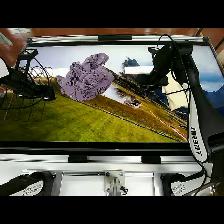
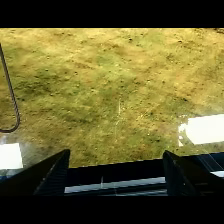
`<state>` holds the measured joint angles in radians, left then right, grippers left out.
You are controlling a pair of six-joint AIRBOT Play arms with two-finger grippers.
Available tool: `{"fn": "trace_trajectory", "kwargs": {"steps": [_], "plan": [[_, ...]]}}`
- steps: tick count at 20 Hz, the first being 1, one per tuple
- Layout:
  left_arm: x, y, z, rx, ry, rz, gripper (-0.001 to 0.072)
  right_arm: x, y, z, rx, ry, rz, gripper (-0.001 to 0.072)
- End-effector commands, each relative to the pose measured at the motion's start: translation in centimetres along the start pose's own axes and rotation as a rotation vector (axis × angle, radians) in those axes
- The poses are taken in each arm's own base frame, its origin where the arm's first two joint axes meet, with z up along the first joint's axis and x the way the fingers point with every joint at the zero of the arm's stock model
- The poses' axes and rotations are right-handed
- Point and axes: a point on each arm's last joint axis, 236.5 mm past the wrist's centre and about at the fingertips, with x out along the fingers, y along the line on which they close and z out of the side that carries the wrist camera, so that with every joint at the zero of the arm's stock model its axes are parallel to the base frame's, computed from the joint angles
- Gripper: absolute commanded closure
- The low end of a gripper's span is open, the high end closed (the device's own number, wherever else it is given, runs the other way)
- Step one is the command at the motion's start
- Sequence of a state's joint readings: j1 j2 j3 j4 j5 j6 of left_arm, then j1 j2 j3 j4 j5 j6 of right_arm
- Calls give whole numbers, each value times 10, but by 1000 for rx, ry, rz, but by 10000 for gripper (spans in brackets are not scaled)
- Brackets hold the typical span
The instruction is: Fold the shirts.
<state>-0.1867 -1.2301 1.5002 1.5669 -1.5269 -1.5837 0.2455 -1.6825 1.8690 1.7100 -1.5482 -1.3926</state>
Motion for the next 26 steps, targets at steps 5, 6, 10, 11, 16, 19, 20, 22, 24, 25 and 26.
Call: {"fn": "trace_trajectory", "kwargs": {"steps": [5,6,10,11,16,19,20,22,24,25,26], "plan": [[0,0,0,0,0,0,56,0,0,0,0,0,0,247],[0,0,0,0,0,0,56,0,0,0,0,0,1,247],[0,0,0,0,0,0,56,0,0,0,0,0,0,247],[0,0,0,0,0,0,56,0,0,0,0,0,0,247],[2,0,16,0,-61,0,56,0,1,2,6,-10,3,247],[5,-19,59,-86,-220,-88,56,0,2,11,6,-47,7,247],[4,-32,66,-140,-239,-154,56,0,2,9,3,-37,7,247],[0,-50,90,-169,-323,-245,56,0,2,8,-9,-33,7,247],[3,-45,120,-161,-431,-237,53,0,2,7,-9,-30,7,247],[22,-38,126,-178,-407,-216,32,0,2,8,-11,-34,7,247],[49,-33,125,-184,-348,-198,-8,0,2,10,-12,-41,9,247]]}}
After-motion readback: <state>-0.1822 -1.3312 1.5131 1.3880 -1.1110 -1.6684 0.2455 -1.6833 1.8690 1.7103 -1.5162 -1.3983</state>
